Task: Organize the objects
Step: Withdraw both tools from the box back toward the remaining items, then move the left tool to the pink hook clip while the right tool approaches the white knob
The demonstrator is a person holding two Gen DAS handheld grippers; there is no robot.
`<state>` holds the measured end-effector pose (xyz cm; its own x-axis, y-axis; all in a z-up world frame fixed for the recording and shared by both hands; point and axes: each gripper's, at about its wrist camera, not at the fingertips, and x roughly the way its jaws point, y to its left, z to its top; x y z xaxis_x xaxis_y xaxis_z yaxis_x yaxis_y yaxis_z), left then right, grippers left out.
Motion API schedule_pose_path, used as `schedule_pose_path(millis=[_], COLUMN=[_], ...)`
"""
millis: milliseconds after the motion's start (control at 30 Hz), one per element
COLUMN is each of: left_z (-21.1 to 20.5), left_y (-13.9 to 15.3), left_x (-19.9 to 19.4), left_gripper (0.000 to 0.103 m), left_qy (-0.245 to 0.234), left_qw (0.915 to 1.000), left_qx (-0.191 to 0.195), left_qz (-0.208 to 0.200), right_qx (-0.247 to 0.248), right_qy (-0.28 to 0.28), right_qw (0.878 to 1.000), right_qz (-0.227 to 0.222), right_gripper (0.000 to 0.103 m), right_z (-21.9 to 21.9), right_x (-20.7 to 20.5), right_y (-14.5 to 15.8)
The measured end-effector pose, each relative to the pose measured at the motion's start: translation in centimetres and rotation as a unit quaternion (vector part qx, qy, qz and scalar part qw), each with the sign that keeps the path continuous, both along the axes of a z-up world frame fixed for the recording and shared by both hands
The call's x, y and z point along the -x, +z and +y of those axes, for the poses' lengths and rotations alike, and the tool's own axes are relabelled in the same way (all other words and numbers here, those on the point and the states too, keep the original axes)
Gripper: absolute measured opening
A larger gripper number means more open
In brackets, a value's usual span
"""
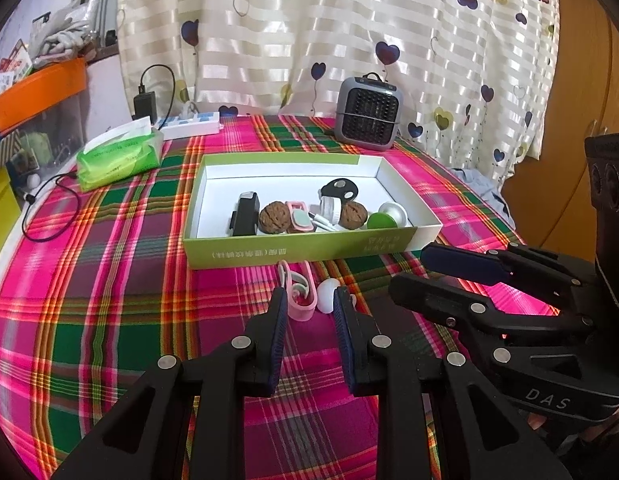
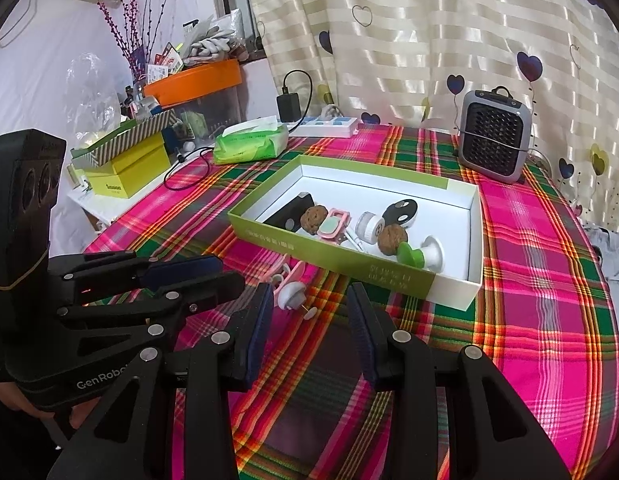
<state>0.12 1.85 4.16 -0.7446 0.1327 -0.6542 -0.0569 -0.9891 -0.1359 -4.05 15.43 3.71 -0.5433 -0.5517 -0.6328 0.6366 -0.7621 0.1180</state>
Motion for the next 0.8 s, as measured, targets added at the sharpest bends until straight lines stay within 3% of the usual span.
schedule_pose_path(millis=[800], left_z=[-0.6], left_y=[-1.2], left_x=[0.6], left_gripper=[0.022], left_qy=[0.005], left_qw=[0.9997], left_qx=[-0.009], left_qz=[-0.021], right_qx=[-0.013], right_qy=[0.014], right_qw=[1.000], right_qz=[-0.023], right_gripper=[0.040], right_z=[-0.8], right_x=[0.7], right_y=[-1.4])
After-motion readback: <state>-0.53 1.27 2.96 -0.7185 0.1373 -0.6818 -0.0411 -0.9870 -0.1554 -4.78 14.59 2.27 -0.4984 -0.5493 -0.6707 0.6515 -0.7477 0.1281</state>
